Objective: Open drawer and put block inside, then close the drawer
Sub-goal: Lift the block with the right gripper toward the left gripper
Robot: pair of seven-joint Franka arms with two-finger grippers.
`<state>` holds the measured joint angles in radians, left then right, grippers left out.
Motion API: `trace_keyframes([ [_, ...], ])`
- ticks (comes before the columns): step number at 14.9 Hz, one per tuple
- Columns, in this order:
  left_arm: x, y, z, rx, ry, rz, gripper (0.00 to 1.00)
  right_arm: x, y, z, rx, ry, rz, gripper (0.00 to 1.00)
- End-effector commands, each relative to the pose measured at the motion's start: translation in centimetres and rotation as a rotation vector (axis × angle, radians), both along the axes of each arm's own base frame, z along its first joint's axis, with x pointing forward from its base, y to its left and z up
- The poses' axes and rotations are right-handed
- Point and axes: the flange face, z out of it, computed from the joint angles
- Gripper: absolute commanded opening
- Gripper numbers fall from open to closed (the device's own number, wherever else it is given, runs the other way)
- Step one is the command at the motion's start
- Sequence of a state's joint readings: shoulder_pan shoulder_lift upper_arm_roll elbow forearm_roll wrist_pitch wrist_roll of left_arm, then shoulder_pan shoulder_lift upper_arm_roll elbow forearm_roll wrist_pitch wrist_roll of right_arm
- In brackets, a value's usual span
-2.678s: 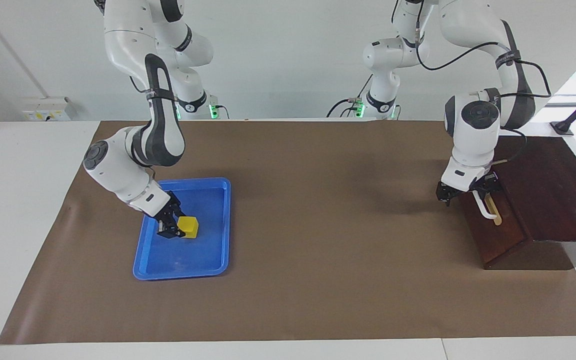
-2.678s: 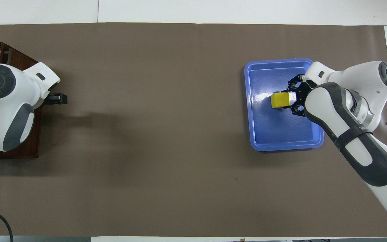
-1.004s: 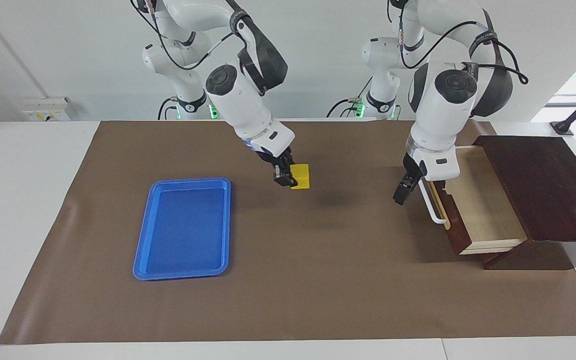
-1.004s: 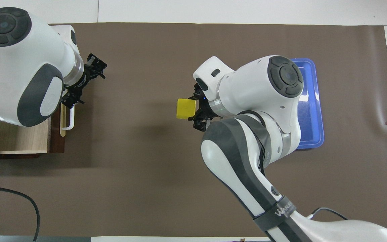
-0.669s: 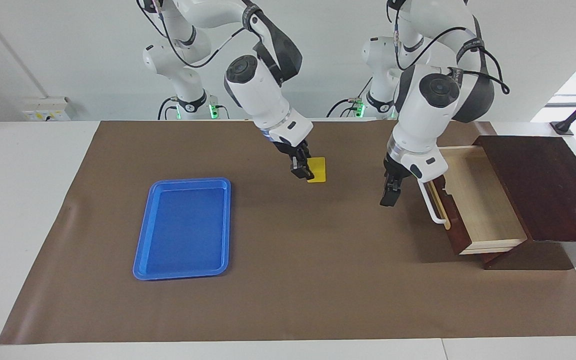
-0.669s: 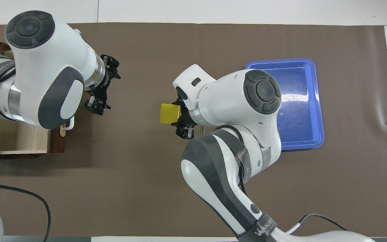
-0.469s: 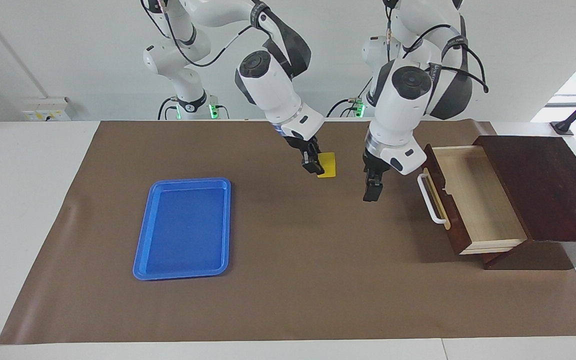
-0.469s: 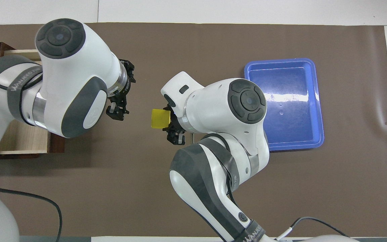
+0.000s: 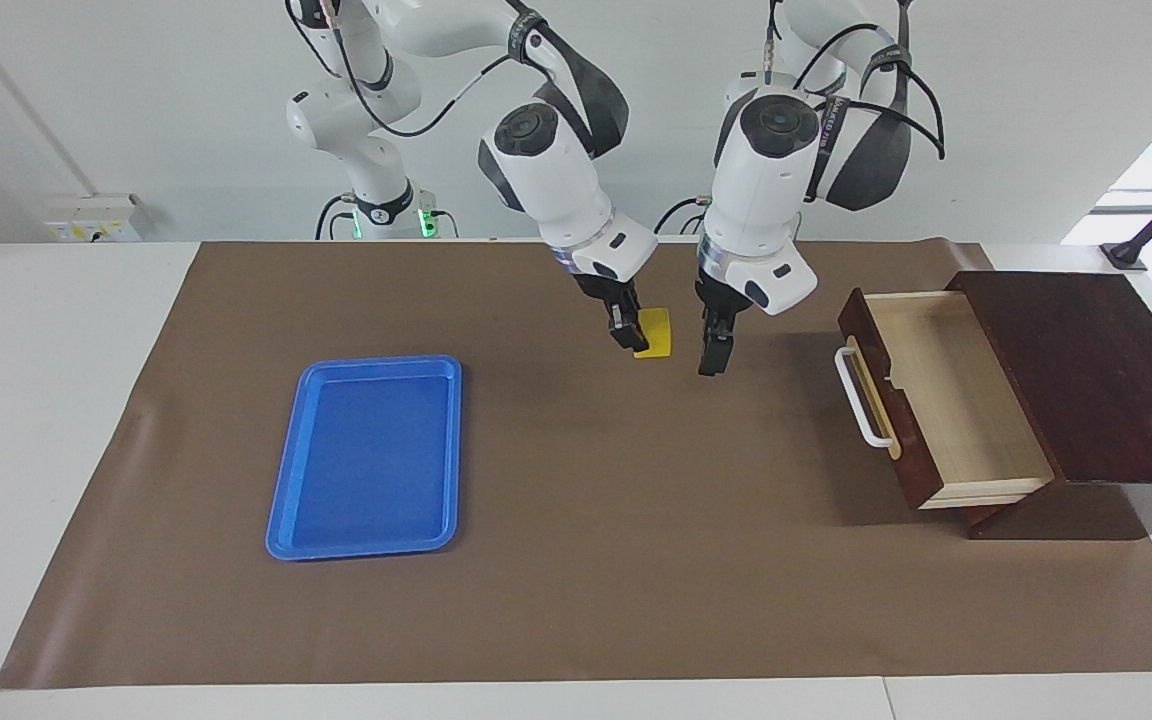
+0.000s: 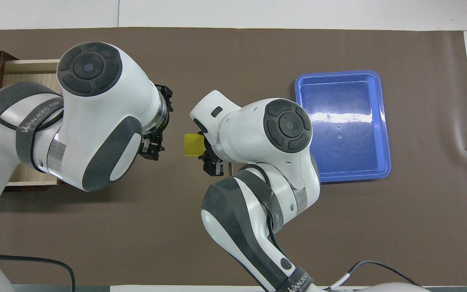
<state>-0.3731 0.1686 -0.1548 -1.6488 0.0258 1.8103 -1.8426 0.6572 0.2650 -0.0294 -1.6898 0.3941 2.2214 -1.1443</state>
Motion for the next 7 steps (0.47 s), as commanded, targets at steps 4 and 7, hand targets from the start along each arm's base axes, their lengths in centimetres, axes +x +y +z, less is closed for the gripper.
trace_keyframes([
  [4,-3.6,-1.6,-1.0,-0.012,-0.016,0.055,1.00,0.4,-0.2,0.2,-0.017,0.003,-0.008,0.00],
  [7,-3.5,-2.5,-0.8,-0.046,-0.063,0.055,1.00,0.4,-0.3,0.2,-0.017,0.003,-0.008,0.00],
])
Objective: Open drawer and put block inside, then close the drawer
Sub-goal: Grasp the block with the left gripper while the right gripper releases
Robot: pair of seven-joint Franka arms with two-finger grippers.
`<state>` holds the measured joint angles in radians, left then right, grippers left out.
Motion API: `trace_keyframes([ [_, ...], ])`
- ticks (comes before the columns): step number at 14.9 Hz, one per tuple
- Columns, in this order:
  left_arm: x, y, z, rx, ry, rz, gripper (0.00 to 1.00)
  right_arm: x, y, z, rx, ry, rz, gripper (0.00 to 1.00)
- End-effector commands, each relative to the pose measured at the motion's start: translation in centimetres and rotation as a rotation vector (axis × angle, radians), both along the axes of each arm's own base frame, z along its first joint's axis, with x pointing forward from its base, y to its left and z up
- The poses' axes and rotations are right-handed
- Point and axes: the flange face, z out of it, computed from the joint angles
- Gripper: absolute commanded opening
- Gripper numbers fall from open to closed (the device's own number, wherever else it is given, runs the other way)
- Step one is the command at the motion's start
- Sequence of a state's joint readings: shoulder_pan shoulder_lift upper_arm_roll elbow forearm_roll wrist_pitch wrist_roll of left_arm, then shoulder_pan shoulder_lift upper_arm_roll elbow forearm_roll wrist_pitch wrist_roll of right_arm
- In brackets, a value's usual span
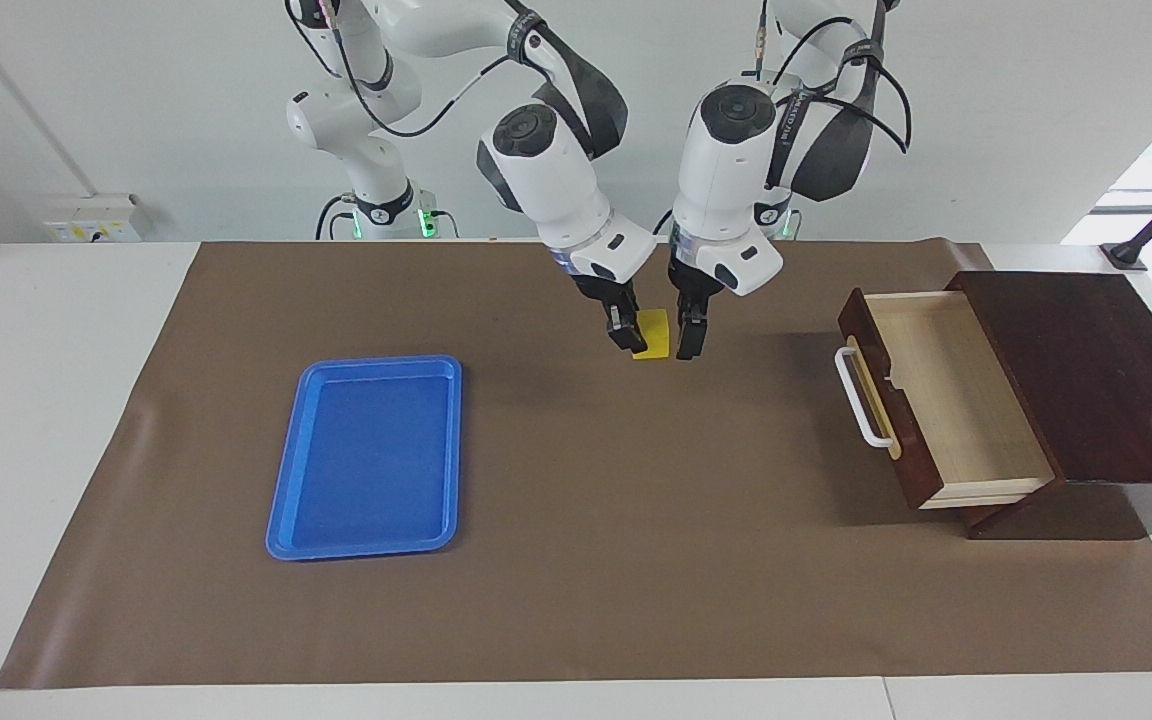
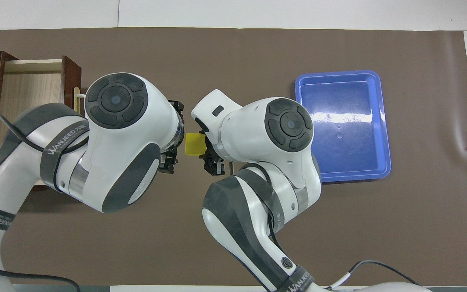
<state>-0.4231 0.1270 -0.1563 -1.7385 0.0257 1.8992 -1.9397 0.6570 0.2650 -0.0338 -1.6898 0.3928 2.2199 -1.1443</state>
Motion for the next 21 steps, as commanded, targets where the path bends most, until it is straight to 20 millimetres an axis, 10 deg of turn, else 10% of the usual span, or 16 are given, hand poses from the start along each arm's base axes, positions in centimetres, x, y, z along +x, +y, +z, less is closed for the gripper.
trace_keyframes([
  [1,-1.4,-0.6,0.1,-0.027,-0.026,0.002,1.00,0.3,-0.1,0.2,-0.015,0.003,-0.005,0.00],
  [7,-2.6,-1.2,-0.7,-0.024,-0.022,0.014,0.91,0.3,-0.1,0.2,-0.014,0.002,-0.004,0.00],
  [10,-2.6,-1.0,-0.7,-0.024,-0.020,0.022,0.12,0.4,-0.2,0.1,-0.014,0.004,-0.006,0.00],
  [11,-2.5,-1.0,-0.7,-0.025,-0.021,0.022,0.00,0.4,-0.2,0.1,-0.014,0.004,-0.006,0.00],
  [17,-2.2,-0.8,-0.5,-0.031,-0.026,0.038,0.00,0.2,0.1,0.4,-0.008,0.003,-0.008,0.00],
  [18,-2.2,-0.7,-0.6,-0.034,-0.022,0.043,0.00,0.1,0.3,0.4,-0.005,0.002,-0.010,0.67],
  [19,-2.1,-0.6,-0.6,-0.041,-0.017,0.047,0.00,0.1,0.3,0.4,-0.006,0.006,-0.014,1.00],
  [21,-1.5,0.4,-0.1,-0.044,-0.023,0.058,0.00,0.2,-0.1,0.6,-0.005,0.009,-0.023,1.00],
])
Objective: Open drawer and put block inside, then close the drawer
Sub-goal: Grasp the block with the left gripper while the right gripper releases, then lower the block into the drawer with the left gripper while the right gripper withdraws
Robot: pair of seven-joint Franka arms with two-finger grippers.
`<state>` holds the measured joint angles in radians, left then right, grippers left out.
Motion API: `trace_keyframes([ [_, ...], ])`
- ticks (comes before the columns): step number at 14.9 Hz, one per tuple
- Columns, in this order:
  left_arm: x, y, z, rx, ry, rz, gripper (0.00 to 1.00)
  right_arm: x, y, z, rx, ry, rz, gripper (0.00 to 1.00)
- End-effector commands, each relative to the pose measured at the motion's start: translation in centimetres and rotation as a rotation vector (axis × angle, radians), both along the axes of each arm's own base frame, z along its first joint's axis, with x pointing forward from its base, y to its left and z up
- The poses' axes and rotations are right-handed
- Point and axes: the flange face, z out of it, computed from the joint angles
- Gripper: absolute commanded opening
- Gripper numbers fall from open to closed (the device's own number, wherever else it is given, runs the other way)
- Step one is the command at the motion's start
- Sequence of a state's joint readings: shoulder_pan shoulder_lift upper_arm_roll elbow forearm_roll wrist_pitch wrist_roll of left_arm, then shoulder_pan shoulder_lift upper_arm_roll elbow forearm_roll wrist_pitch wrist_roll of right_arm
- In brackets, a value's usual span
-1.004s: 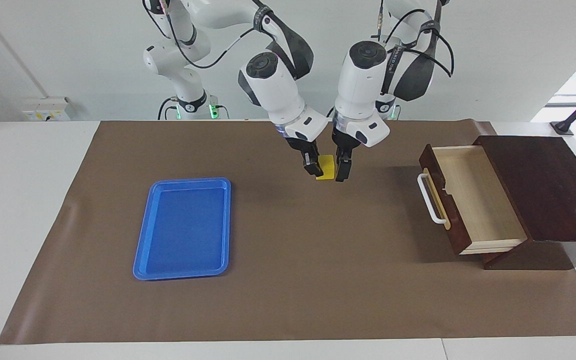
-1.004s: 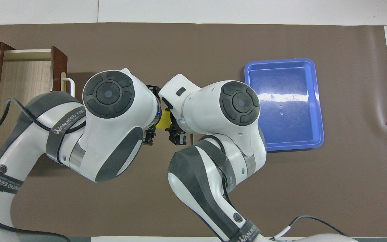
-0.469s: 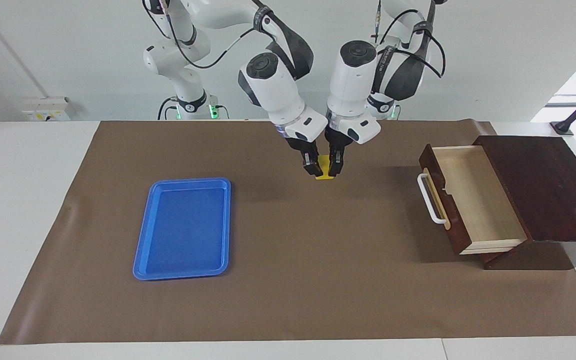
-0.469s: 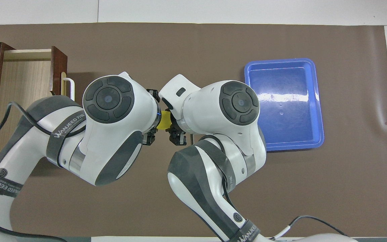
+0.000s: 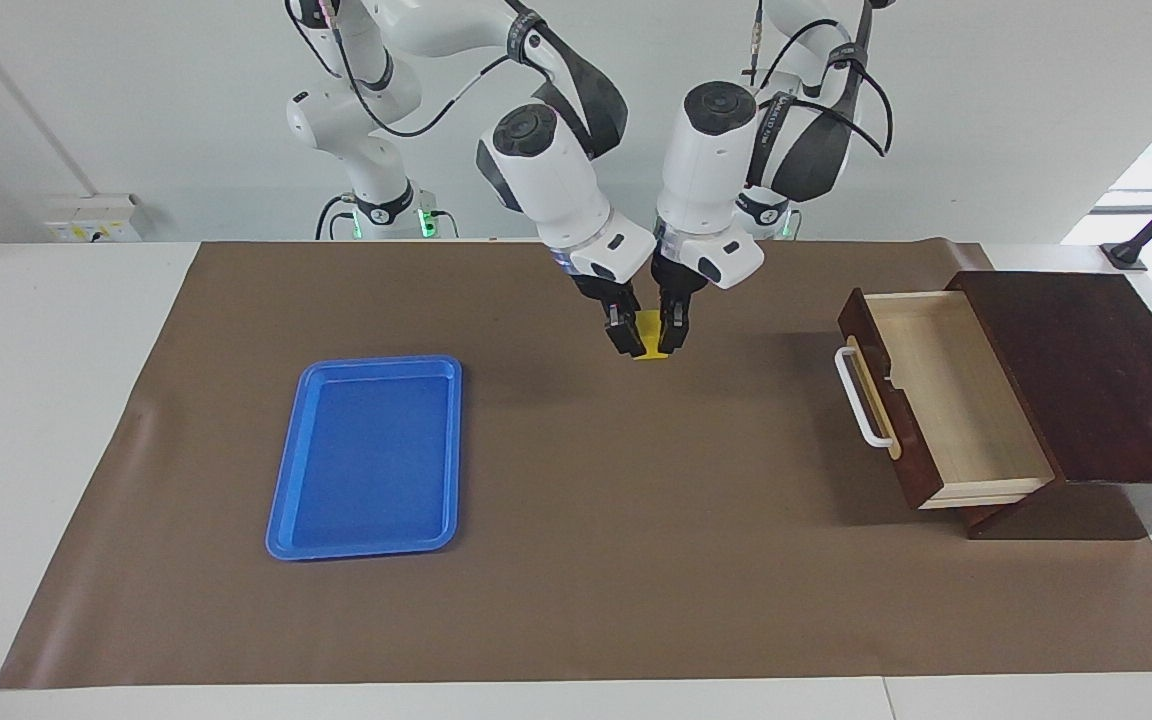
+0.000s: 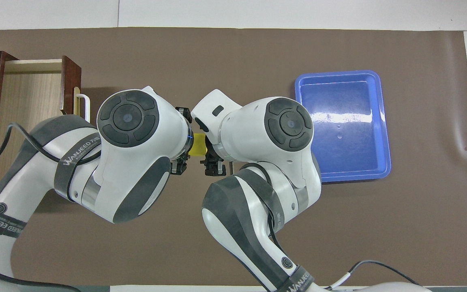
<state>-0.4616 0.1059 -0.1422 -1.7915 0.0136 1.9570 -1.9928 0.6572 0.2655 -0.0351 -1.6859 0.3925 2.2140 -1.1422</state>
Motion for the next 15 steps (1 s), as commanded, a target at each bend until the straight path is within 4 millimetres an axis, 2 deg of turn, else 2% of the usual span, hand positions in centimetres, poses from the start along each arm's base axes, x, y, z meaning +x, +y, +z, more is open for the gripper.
trace_keyframes([
  [1,0.7,3.4,1.5,-0.022,-0.015,0.058,0.00,0.3,-0.1,0.7,-0.003,0.005,-0.023,1.00],
  [3,1.9,7.6,3.5,-0.022,-0.031,0.091,0.00,0.4,-0.5,1.0,0.003,0.010,-0.032,1.00],
  [6,3.9,14.6,4.9,0.011,0.011,0.035,0.00,1.4,-2.8,1.7,-0.001,0.039,-0.075,1.00],
  [9,6.5,24.4,5.7,0.005,0.022,0.038,0.00,3.0,-6.8,2.6,-0.009,0.086,-0.167,1.00],
  [11,7.4,29.5,5.9,-0.024,0.010,0.060,0.00,4.1,-9.4,3.9,-0.013,0.128,-0.244,1.00],
  [13,7.6,33.3,5.9,-0.043,0.007,0.086,0.00,4.8,-12.2,5.2,-0.024,0.167,-0.334,1.00],
  [15,7.5,36.0,5.5,-0.039,0.000,0.059,0.00,5.4,-15.2,6.5,-0.034,0.181,-0.434,1.00],
])
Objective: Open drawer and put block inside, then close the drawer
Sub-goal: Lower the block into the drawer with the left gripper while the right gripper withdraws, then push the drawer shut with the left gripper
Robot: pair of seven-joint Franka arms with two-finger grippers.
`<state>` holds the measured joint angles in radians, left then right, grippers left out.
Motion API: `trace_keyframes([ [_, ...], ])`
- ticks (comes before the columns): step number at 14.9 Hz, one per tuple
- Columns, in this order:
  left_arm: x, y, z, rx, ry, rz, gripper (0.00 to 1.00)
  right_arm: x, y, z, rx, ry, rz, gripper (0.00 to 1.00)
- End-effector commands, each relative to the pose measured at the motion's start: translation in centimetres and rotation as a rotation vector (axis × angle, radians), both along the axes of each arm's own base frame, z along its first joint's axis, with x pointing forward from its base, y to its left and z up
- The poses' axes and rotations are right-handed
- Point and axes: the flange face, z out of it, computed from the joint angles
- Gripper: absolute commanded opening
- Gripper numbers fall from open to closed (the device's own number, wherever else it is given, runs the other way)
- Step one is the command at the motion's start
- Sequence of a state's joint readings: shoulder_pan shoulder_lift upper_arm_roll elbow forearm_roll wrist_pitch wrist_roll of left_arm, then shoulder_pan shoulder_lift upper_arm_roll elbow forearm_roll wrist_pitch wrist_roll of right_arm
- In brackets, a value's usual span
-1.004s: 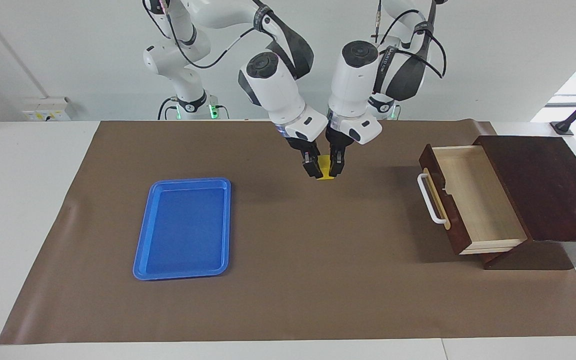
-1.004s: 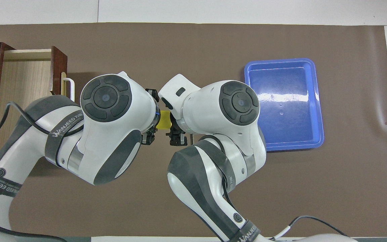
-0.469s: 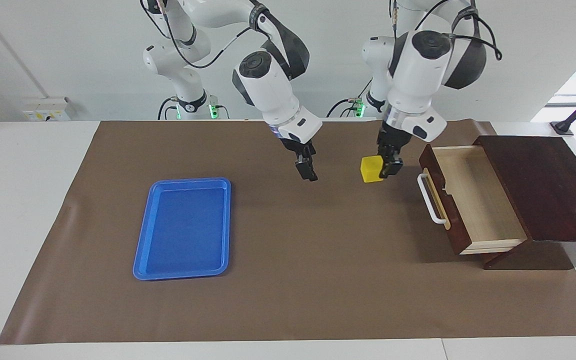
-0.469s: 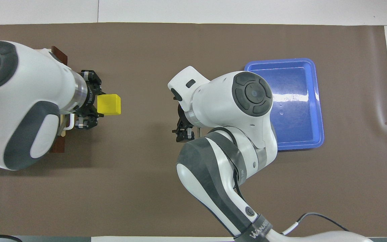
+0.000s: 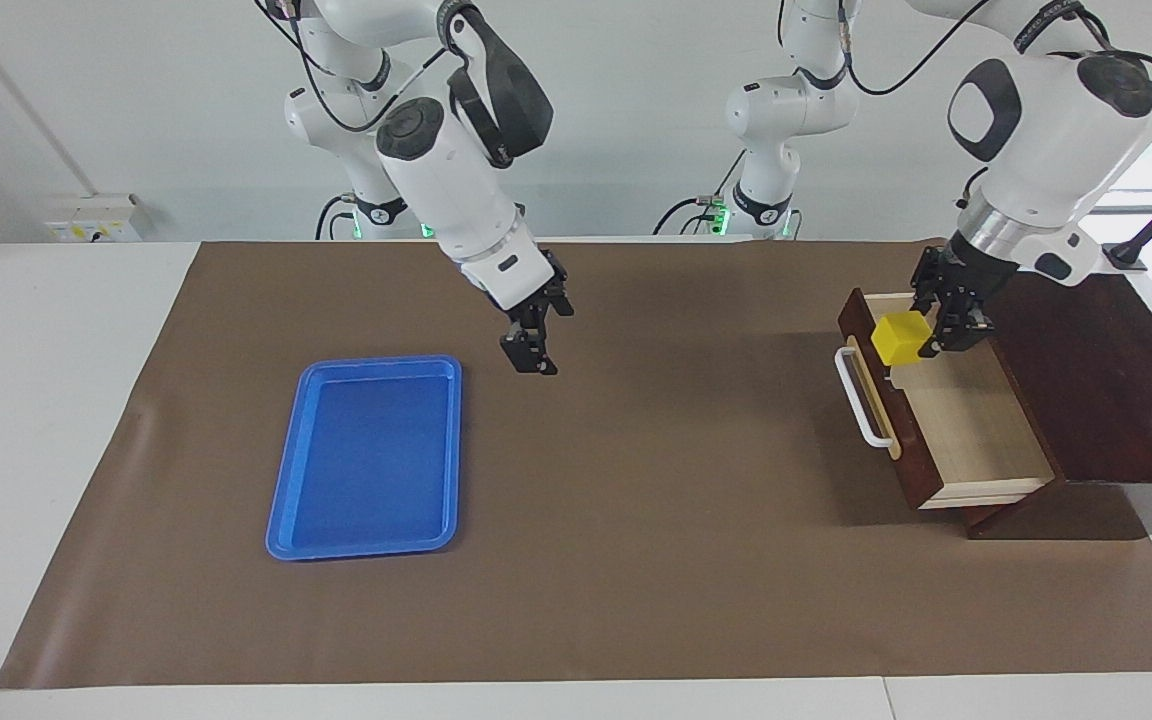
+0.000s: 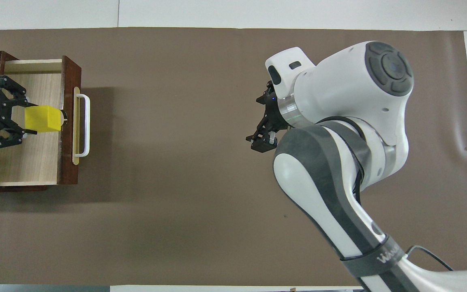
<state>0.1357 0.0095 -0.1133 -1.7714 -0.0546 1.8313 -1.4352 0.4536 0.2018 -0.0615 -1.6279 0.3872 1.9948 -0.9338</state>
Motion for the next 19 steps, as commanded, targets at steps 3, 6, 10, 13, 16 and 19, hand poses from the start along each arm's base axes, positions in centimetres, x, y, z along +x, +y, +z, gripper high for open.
trace_keyframes([
  [3,0.2,3.4,-1.1,-0.016,-0.021,-0.009,0.00,0.3,-6.9,4.0,-0.104,0.001,-0.201,1.00],
  [6,-0.1,3.4,-4.3,-0.012,-0.009,-0.006,0.00,0.0,-13.2,6.5,-0.155,0.042,-0.373,1.00],
  [10,-0.3,4.4,-6.6,-0.008,-0.011,-0.004,0.00,-1.6,-20.0,8.1,-0.280,0.137,-0.652,1.00],
  [13,-0.6,5.2,-9.1,-0.005,-0.014,0.012,0.00,-3.9,-22.9,9.5,-0.384,0.198,-0.830,1.00],
  [16,-0.9,5.9,-9.9,-0.003,-0.014,0.019,0.00,-5.9,-26.1,10.6,-0.419,0.268,-0.912,1.00],
  [19,-1.1,6.0,-10.6,0.001,-0.012,-0.014,0.42,-6.9,-28.4,11.2,-0.414,0.303,-1.026,1.00],
])
